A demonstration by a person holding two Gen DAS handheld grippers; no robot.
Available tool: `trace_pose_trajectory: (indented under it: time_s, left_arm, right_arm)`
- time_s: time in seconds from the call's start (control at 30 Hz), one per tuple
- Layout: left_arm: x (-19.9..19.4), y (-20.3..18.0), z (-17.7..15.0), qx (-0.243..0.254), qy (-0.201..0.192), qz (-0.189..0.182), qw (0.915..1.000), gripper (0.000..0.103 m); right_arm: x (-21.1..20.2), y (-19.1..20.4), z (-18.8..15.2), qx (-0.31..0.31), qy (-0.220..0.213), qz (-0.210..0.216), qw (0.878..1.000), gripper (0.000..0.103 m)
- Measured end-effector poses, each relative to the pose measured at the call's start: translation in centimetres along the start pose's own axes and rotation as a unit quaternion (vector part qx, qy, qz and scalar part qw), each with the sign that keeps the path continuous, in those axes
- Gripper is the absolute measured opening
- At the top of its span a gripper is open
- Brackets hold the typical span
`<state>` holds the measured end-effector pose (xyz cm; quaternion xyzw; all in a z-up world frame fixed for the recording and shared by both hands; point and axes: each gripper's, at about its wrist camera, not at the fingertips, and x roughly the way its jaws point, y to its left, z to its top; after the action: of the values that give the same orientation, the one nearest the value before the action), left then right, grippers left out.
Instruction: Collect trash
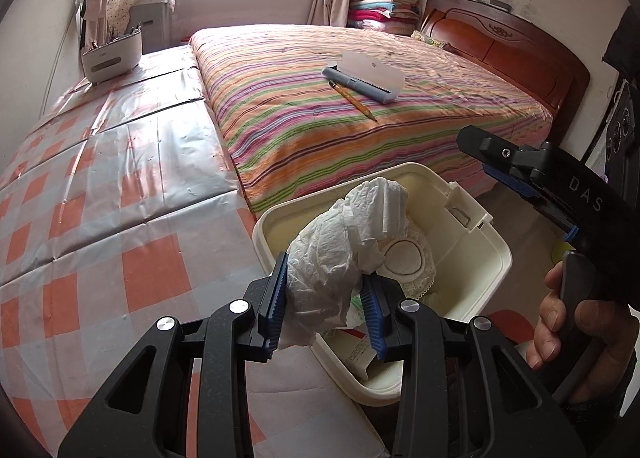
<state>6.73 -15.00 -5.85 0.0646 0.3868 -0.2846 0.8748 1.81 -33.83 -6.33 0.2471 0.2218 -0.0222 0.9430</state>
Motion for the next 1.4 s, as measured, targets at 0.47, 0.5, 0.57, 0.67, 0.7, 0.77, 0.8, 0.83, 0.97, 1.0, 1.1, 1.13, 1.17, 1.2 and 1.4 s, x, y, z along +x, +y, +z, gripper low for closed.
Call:
trace_pose_trajectory:
  time_s: [0.47, 0.5, 0.57, 0.67, 0.7, 0.77, 0.8, 0.83, 0.97, 1.0, 1.1, 1.13, 1.17, 1.2, 1.4]
  left_arm:
    - [0.6, -1.8, 0.5, 0.018, -0.02, -0.01, 0.9996, 0.069]
    - [0.4, -1.9, 0.5, 0.021, -0.023, -0.008, 0.9995, 0.071]
    - [-0.2, -1.9, 0.6, 0.023, -0.027, -0.007, 0.9993, 0.08]
    - [-1.7, -1.3, 0.6, 0.013, -0.039, 0.014, 0.9991, 0.082]
    - [-2.3, -1.0, 0.6, 0.011, -0.043, 0.021, 0.9988, 0.084]
    - [-3.6, -0.5, 0.5, 0.004, -0.05, 0.036, 0.9981, 0.086]
    - [-4.3, -0.1, 0.4, 0.0, -0.054, 0.044, 0.9976, 0.086]
    - [-4.9, 0.2, 0.3, -0.003, -0.057, 0.049, 0.9972, 0.086]
    - [-7.1, 1.6, -0.4, -0.019, -0.063, 0.076, 0.995, 0.087]
    - [-7.7, 1.9, -0.4, -0.019, -0.066, 0.08, 0.9944, 0.087]
    - [-9.2, 2.8, -0.8, -0.021, -0.076, 0.108, 0.991, 0.09]
    - [-9.6, 3.3, -1.0, -0.024, -0.079, 0.112, 0.9903, 0.091]
    - [-10.0, 3.8, -1.1, -0.028, -0.079, 0.116, 0.9897, 0.091]
    - [-10.2, 4.2, -1.2, -0.032, -0.078, 0.12, 0.9892, 0.091]
    - [-11.2, 6.4, -1.4, -0.054, -0.081, 0.133, 0.9863, 0.091]
  right_arm:
    - [-1.3, 0.0, -0.5, -0.006, -0.045, -0.046, 0.998, 0.069]
    - [-1.6, 0.1, -0.5, -0.008, -0.053, -0.048, 0.997, 0.069]
    - [-2.3, 0.2, -0.6, -0.005, -0.068, -0.055, 0.996, 0.069]
    - [-4.0, 0.9, -1.1, 0.001, -0.08, -0.062, 0.995, 0.069]
    - [-4.7, 1.3, -1.3, -0.002, -0.083, -0.066, 0.994, 0.069]
    - [-6.0, 2.4, -1.7, -0.016, -0.087, -0.074, 0.993, 0.069]
    - [-6.7, 3.1, -1.9, -0.022, -0.088, -0.076, 0.993, 0.069]
    - [-7.4, 3.8, -2.1, -0.03, -0.088, -0.077, 0.993, 0.069]
    - [-9.5, 7.0, -3.0, -0.063, -0.084, -0.08, 0.991, 0.076]
    - [-9.8, 7.8, -3.4, -0.074, -0.081, -0.083, 0.991, 0.076]
    - [-10.6, 9.8, -4.5, -0.101, -0.065, -0.091, 0.989, 0.077]
    - [-10.8, 10.3, -5.0, -0.105, -0.056, -0.092, 0.989, 0.077]
    - [-10.8, 10.7, -5.4, -0.106, -0.047, -0.091, 0.989, 0.077]
    - [-10.7, 11.0, -5.8, -0.105, -0.037, -0.089, 0.99, 0.077]
    - [-9.3, 12.4, -7.0, -0.116, 0.004, -0.092, 0.989, 0.077]
